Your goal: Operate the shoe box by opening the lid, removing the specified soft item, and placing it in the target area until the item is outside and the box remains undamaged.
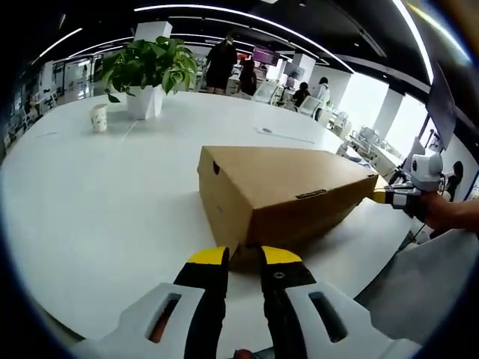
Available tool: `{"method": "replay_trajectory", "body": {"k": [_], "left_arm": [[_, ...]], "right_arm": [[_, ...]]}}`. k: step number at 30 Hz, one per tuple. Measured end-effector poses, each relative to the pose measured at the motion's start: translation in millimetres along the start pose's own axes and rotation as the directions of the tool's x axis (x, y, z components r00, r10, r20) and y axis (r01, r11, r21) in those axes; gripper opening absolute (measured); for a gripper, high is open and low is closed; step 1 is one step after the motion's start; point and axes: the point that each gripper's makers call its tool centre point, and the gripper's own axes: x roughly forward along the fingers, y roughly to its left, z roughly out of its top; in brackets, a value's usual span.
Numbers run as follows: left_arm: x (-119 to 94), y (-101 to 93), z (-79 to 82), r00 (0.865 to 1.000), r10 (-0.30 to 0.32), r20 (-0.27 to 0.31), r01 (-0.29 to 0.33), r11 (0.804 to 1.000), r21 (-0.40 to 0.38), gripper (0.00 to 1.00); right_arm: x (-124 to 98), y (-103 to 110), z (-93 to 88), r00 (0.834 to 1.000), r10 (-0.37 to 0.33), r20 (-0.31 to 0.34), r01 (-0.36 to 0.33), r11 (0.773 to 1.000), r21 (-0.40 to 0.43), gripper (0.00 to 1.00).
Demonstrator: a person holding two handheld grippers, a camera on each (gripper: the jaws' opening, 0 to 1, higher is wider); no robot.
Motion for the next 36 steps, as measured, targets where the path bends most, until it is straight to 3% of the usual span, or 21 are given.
{"method": "replay_trajectory", "body": {"k": [14, 20, 25, 31, 36], "left_arm": [[-4.8, -1.0, 5.1, 1.000, 0.001, 0.015, -0.001, 1.000, -0.007, 0.16], [-9.5, 3.9, 16.0, 0.998, 0.000, 0.061, 0.004, 0.998, -0.066, 0.18], [-11.7, 5.0, 23.7, 0.997, 0.002, 0.077, 0.003, 0.997, -0.071, 0.22], [-6.7, 2.8, 31.8, 0.996, -0.008, 0.086, 0.016, 0.996, -0.086, 0.24], [3.3, -2.3, 32.6, 0.997, -0.025, 0.069, 0.030, 0.996, -0.080, 0.23]], "right_arm": [[-7.0, -12.6, 12.3, 0.999, -0.019, 0.027, 0.018, 1.000, 0.017, 0.00], [-11.3, -20.6, 22.4, 0.998, -0.030, 0.054, 0.027, 0.998, 0.056, 0.06], [-14.1, -20.2, 32.8, 0.996, -0.014, 0.087, 0.005, 0.995, 0.104, 0.18], [-11.9, -7.7, 44.9, 0.992, 0.036, 0.124, -0.056, 0.985, 0.161, 0.23], [-5.6, 1.1, 44.5, 0.991, 0.068, 0.116, -0.089, 0.978, 0.187, 0.24]]}}
